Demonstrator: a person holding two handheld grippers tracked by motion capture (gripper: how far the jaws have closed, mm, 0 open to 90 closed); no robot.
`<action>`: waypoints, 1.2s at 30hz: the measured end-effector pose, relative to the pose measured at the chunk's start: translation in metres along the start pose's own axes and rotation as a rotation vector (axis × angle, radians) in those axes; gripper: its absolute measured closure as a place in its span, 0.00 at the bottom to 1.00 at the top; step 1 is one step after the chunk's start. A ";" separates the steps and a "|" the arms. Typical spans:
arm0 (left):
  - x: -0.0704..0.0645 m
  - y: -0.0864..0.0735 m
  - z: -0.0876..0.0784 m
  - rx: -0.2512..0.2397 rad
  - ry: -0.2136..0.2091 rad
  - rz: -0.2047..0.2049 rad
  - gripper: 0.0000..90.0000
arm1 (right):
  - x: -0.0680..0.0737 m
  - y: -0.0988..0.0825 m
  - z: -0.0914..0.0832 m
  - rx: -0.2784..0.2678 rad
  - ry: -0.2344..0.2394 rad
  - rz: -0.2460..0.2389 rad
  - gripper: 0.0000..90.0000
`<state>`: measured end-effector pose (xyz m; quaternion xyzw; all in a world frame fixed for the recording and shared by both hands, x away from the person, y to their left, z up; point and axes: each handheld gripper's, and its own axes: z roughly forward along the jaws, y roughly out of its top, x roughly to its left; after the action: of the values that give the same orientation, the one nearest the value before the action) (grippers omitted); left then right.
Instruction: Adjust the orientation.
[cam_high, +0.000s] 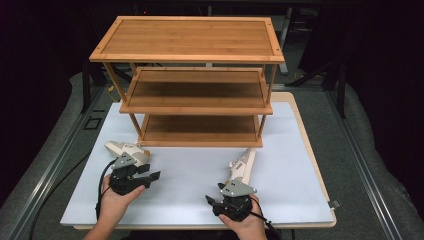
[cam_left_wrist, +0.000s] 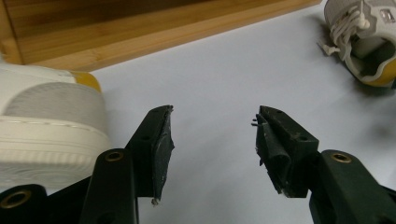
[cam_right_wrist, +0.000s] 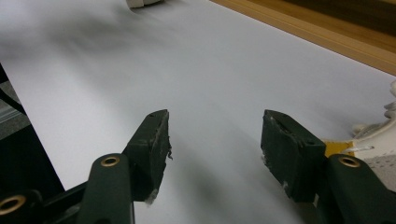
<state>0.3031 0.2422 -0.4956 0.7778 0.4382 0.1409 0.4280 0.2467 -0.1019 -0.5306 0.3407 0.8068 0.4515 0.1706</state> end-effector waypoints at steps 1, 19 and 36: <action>0.000 0.000 0.000 0.000 0.000 0.000 0.50 | 0.000 0.000 0.000 -0.001 -0.001 0.000 0.46; 0.023 0.010 -0.012 -0.029 0.138 0.015 0.47 | 0.001 0.000 0.001 0.000 0.000 -0.002 0.46; 0.030 0.004 -0.001 -0.007 0.181 0.034 0.45 | 0.001 0.000 0.000 -0.012 0.004 0.000 0.45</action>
<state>0.3224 0.2653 -0.4965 0.7678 0.4613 0.2191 0.3869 0.2457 -0.1010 -0.5310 0.3386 0.8045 0.4570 0.1712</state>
